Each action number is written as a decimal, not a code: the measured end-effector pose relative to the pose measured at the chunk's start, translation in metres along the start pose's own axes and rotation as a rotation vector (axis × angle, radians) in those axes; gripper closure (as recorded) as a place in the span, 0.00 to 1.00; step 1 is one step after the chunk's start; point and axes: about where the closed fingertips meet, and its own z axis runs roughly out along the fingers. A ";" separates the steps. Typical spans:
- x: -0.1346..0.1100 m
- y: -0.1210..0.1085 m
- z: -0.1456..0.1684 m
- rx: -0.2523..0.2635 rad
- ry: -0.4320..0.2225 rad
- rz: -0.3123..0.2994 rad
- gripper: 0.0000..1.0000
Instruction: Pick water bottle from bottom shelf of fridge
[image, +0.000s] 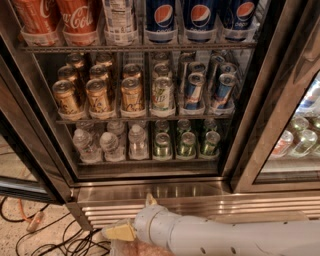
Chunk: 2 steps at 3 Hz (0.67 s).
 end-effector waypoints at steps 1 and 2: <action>-0.012 -0.017 -0.001 0.067 -0.046 0.001 0.00; -0.007 -0.013 0.005 0.053 -0.050 0.038 0.00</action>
Offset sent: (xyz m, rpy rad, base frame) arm 0.0116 0.0041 -0.0120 0.0773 0.0189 -0.0901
